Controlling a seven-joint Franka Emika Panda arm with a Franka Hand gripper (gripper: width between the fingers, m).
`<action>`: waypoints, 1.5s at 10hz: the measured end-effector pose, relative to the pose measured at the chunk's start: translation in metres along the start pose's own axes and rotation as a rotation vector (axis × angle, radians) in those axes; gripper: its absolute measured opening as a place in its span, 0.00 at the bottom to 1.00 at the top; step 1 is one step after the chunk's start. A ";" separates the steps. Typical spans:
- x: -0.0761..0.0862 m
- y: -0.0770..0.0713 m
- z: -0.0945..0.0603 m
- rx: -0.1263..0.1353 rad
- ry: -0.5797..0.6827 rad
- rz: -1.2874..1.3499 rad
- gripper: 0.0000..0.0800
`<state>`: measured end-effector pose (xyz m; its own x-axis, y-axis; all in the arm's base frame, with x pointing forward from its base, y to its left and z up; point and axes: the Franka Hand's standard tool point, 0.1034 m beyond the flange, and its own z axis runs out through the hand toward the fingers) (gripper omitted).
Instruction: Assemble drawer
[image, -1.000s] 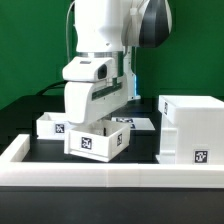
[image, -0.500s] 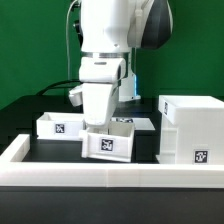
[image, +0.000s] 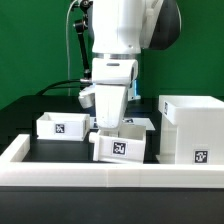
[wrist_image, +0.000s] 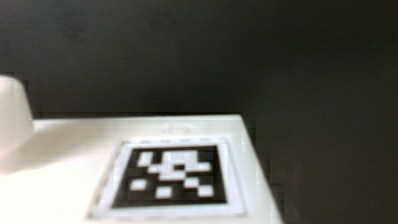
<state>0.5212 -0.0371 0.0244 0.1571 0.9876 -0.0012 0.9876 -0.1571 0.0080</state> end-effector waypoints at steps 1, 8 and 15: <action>-0.001 -0.001 0.001 0.003 0.000 0.001 0.05; 0.018 0.013 0.002 0.011 -0.006 -0.070 0.05; 0.019 0.013 0.004 0.015 -0.007 -0.093 0.05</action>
Offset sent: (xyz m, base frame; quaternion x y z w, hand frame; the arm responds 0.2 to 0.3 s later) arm 0.0192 0.0276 -0.0012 0.0141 -0.0012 -0.0447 0.9989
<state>0.5365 -0.0207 0.0204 0.0649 0.9979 -0.0084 0.9979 -0.0650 -0.0069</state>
